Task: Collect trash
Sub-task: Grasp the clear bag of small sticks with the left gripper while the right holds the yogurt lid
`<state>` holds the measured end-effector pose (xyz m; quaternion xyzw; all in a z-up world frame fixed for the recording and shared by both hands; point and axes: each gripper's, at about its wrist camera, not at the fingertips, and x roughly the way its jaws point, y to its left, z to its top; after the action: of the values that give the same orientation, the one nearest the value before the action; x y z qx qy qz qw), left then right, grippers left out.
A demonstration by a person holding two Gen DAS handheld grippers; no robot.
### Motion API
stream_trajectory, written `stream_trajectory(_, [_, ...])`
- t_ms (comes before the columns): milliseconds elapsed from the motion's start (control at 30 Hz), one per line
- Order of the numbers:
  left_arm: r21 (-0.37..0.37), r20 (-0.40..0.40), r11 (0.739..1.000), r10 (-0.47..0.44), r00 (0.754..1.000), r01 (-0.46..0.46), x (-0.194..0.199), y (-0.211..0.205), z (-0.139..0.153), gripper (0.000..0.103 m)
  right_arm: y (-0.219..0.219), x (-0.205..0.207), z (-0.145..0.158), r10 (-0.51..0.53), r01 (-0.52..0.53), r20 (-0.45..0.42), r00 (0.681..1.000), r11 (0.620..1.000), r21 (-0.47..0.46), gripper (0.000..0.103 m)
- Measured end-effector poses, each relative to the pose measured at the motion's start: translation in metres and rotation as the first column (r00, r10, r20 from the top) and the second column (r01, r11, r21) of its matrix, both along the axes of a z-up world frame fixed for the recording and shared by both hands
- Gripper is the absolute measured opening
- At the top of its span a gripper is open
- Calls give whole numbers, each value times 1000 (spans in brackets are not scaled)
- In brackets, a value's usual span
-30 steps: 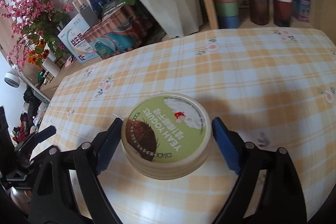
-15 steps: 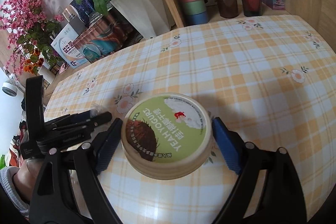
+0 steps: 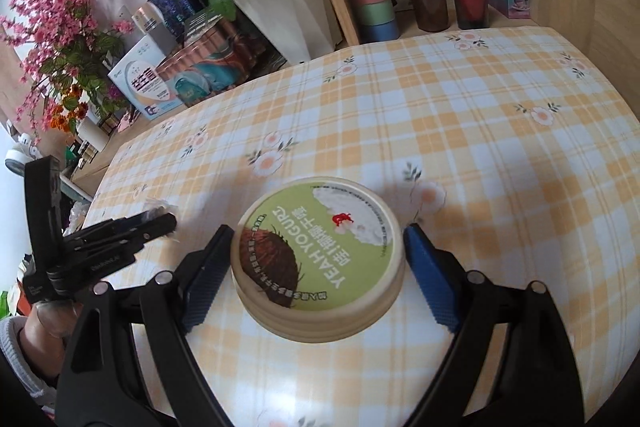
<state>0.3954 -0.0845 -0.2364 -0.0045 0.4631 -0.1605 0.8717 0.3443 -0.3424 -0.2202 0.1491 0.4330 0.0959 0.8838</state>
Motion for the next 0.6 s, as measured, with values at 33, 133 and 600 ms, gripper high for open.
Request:
stream_trajectory(33, [-3,6,1000,4,1000,-4,-8,5,4,39,3,-7,2,6,-6,0,1000,1000,-4,85])
stream_trajectory(133, [-21,14,1000,17,1000,-17,-28,17,14,39,11,-25,5,16,-16,-2,1000,1000,-7,85])
stream_trajectory(600, [-67,119,997,38,992,-30,-151,57,69,39,44,-110,36,65,-64,39,997,998,-22,85])
